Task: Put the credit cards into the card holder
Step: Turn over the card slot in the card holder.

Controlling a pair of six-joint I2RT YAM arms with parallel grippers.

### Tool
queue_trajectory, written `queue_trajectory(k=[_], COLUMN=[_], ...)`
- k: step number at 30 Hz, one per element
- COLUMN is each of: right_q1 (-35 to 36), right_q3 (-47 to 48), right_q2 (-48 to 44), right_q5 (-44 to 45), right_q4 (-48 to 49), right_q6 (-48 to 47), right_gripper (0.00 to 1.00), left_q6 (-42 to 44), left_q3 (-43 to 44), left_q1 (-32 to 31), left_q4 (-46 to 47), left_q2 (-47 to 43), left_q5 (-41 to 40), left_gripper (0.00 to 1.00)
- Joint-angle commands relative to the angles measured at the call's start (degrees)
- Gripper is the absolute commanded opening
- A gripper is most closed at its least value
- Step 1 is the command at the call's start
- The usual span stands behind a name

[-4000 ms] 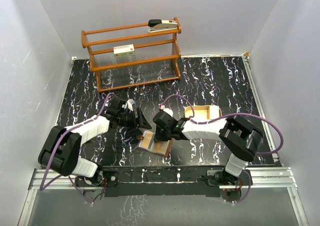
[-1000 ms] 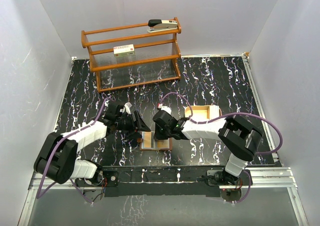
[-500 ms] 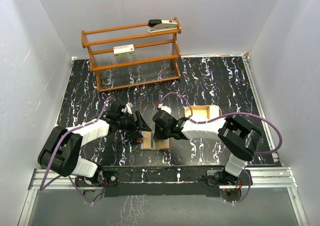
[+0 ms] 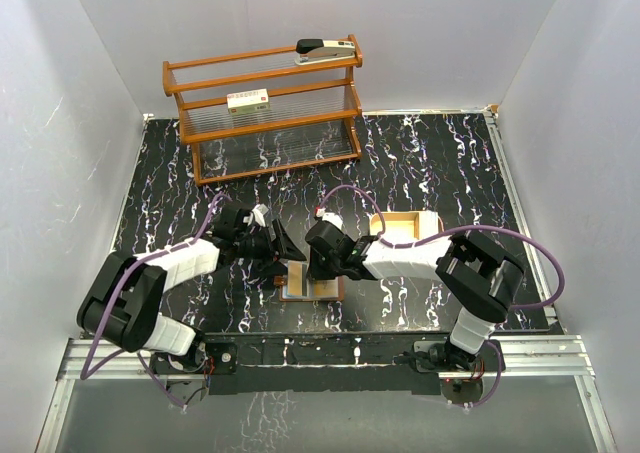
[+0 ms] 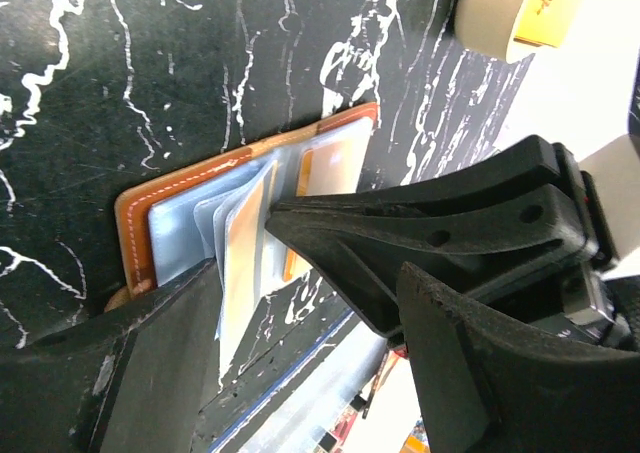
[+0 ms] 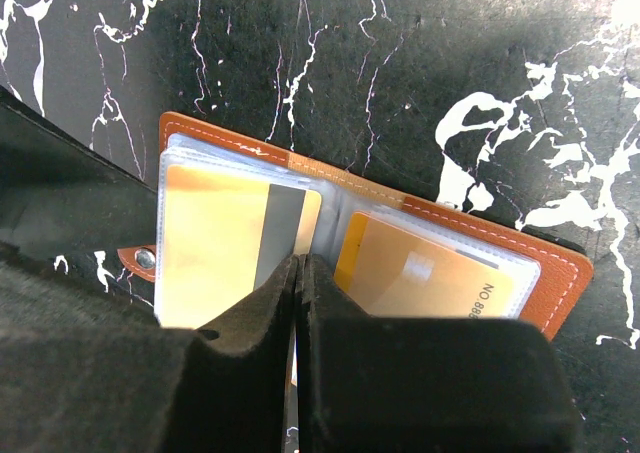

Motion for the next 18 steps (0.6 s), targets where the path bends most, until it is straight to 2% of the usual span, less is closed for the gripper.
queue_trajectory(k=[1, 12, 18], right_q1=[0.1, 0.1, 0.1], right_q3=[-1.2, -3.1, -3.9], right_q2=[1.0, -1.0, -1.5], right_q5=[0.6, -0.4, 0.0], right_q4=[0.2, 5.7, 7.6], right_q6=[0.2, -1.3, -2.4], right_gripper=[0.00, 0.13, 0.16], left_q6=[-2.2, -5.3, -4.9], left_q3=[0.1, -0.6, -0.2], left_q1=[-0.2, -1.3, -2.7], left_q4=[1.2, 5.5, 5.1], left_q2=[-4.5, -3.8, -3.5], left_q5=[3.0, 5.3, 4.0], left_gripper=[0.68, 0.68, 0.68])
